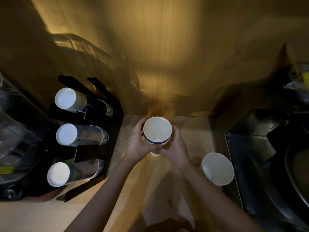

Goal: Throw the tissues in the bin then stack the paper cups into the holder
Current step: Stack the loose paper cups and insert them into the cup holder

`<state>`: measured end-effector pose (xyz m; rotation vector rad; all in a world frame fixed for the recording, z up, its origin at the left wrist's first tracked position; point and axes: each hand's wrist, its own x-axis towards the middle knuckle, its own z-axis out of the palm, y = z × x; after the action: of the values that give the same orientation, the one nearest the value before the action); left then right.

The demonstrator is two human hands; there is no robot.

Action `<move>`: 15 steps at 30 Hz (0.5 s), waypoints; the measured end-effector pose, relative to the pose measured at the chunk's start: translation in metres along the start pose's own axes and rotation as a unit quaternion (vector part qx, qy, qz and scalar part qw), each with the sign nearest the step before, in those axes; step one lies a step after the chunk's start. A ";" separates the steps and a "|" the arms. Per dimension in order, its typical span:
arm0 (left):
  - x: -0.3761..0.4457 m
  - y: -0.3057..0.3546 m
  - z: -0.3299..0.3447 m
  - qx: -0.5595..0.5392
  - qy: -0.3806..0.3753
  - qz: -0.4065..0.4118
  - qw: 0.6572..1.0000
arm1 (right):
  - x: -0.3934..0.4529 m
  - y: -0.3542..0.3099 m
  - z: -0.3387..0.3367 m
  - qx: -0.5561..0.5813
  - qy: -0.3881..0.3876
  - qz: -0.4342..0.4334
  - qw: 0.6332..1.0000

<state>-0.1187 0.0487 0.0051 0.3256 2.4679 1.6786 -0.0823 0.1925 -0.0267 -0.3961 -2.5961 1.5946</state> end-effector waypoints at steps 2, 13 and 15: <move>0.000 -0.001 0.001 0.009 -0.003 -0.007 1.000 | 0.000 0.000 0.000 -0.007 -0.001 -0.005 1.000; 0.002 0.001 -0.003 0.155 -0.052 -0.019 0.986 | 0.002 -0.001 0.000 0.000 -0.005 0.003 1.000; 0.003 0.007 -0.005 0.080 -0.070 -0.068 0.992 | 0.004 -0.005 -0.003 0.000 -0.014 0.011 1.000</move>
<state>-0.1225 0.0473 0.0139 0.2769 2.4646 1.3605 -0.0864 0.1939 -0.0212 -0.4084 -2.6217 1.6177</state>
